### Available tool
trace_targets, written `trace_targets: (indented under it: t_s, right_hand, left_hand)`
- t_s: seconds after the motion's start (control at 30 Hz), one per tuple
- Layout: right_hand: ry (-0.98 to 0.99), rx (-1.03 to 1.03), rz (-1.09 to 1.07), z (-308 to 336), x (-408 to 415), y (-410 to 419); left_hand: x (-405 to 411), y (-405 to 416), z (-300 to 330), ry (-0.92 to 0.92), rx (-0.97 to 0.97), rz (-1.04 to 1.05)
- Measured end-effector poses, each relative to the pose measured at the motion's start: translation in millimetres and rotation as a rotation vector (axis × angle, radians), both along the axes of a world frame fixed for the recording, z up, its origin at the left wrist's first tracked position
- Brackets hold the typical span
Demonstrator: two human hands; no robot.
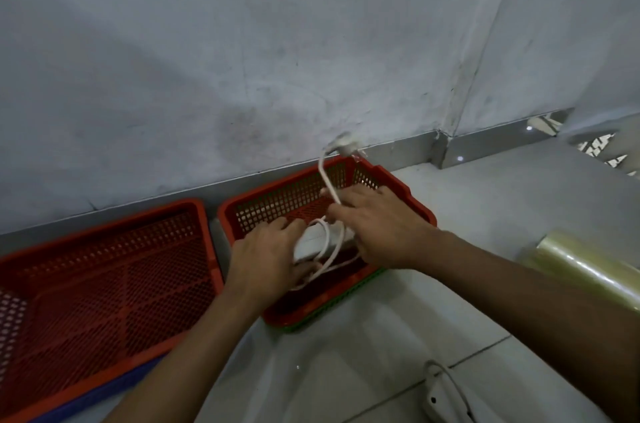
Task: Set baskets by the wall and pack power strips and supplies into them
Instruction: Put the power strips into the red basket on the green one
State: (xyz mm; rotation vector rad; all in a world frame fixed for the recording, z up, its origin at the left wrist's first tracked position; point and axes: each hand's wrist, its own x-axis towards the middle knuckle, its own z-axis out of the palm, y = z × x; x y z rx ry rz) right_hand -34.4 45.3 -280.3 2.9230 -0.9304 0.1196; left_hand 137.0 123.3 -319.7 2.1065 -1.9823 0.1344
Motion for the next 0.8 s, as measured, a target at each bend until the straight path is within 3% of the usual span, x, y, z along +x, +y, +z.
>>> trace_targets:
  t_s: [0.07,0.17,0.27,0.4,0.5,0.6,0.7,0.8]
  right_hand:
    - [0.084,0.165,-0.036,-1.5,20.6,-3.9]
    - [-0.054,0.581,-0.128,-3.3,46.8,-5.8]
    - [-0.318,0.875,-0.321,-21.2,68.4,-1.0]
    - [-0.748,1.348,-0.689,-67.2,93.5,10.0]
    - [-0.994,1.343,-0.771,-91.0,91.6,5.5]
    - [-0.947,1.252,-0.730,-99.7,83.1,-1.5]
    - [-0.963,1.232,-0.624,-99.8,88.9,4.1]
    - [-0.981,1.350,-0.547,-94.8,93.5,6.9]
  left_hand:
    - [-3.2,2.3,-9.2,0.014,-0.080,0.093]
    - [-2.5,5.3,-22.1,0.107,-0.121,0.269]
    - [-0.5,6.0,-40.4,0.099,-0.118,0.325]
    - [-7.5,8.1,-59.1,0.091,-0.110,0.249]
    - [-16.1,14.8,-65.3,0.207,-0.049,0.087]
    - [-10.0,19.0,-61.4,0.449,0.006,-0.020]
    - [6.2,20.6,-58.8,0.510,-0.160,0.011]
    - [23.7,20.9,-62.2,0.565,-0.241,0.142]
